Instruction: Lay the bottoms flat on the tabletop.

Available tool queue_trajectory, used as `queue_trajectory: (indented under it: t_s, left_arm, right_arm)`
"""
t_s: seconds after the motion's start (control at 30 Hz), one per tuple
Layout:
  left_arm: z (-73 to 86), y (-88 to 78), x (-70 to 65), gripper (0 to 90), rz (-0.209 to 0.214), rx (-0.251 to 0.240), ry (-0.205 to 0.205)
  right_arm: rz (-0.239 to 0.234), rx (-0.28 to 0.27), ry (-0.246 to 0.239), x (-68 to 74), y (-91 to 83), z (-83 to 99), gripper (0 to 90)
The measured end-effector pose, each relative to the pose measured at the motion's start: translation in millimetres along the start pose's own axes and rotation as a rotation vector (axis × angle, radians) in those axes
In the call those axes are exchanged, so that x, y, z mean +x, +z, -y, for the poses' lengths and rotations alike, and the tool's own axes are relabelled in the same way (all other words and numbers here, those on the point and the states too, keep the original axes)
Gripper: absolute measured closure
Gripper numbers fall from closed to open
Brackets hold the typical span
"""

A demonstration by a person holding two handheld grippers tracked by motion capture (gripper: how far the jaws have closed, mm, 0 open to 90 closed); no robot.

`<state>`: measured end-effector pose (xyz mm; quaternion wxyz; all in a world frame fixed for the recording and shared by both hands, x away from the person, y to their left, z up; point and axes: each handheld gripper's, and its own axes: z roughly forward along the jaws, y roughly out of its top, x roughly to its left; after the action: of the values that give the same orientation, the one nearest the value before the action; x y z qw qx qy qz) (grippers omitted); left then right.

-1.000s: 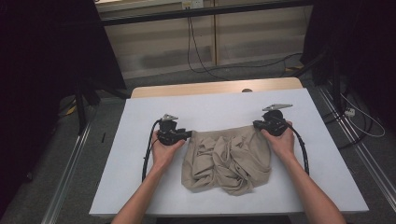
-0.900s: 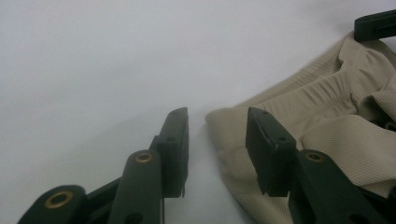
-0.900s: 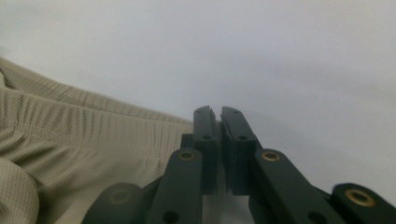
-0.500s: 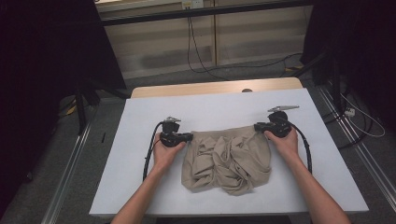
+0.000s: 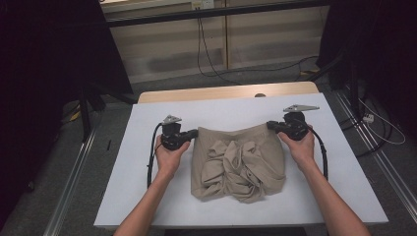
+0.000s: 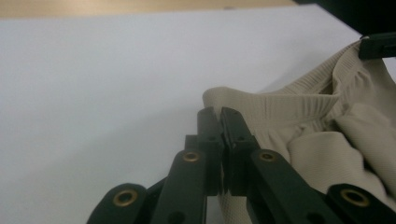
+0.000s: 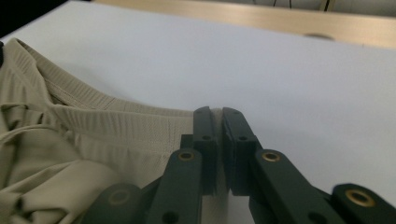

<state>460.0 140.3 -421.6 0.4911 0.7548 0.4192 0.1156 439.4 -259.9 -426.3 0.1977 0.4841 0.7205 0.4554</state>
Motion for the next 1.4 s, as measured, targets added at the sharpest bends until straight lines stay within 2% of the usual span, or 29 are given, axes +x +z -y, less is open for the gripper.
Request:
queue_trajectory:
  t_s: [0.2,0.33,0.6,0.73,0.8,0.9,1.03,1.1,1.17,1.33,1.4]
  left_arm:
    - [-15.7,-16.7,0.0,87.7,0.013,-0.084,0.017]
    - [-35.7,-30.7,-4.8,87.7,0.009,-0.143,0.043]
    - [-77.3,-60.1,-12.1,87.7,-0.003,-0.23,0.096]
    - [-89.9,-77.3,-17.0,87.7,0.012,-0.283,0.108]
    - [-94.3,-86.9,-21.9,87.7,0.006,-0.295,0.127]
    - [-98.7,-100.4,-27.5,87.7,0.007,-0.321,0.138]
    - [-106.6,-110.9,-30.8,87.7,0.009,-0.347,0.143]
    - [-108.9,-109.3,-30.4,87.7,0.008,-0.342,0.151]
    - [-107.1,-99.4,-25.3,87.7,-0.012,-0.321,0.154]
    - [-90.5,-65.1,-2.7,87.7,-0.023,-0.254,0.078]
    - [-84.3,-55.1,4.8,87.7,-0.027,-0.223,0.071]
  right_arm:
    - [-0.037,-0.097,-0.005,3.6,-17.7,-21.9,84.5]
    - [-0.05,-0.161,-0.013,7.2,-30.1,-40.1,84.5]
    - [-0.057,-0.245,-0.037,17.4,-50.7,-75.7,84.5]
    - [-0.065,-0.28,-0.06,23.4,-63.9,-94.6,84.5]
    - [-0.064,-0.301,-0.069,27.2,-70.9,-102.8,84.6]
    - [-0.062,-0.323,-0.096,37.0,-80.8,-110.3,84.7]
    - [-0.07,-0.353,-0.104,42.8,-90.9,-119.2,84.6]
    - [-0.067,-0.37,-0.105,43.4,-94.0,-124.4,84.6]
    - [-0.052,-0.362,-0.107,41.5,-89.5,-124.5,84.6]
    - [-0.051,-0.303,-0.095,27.8,-61.6,-111.2,84.5]
    - [-0.052,-0.282,-0.085,22.4,-49.7,-106.0,84.5]
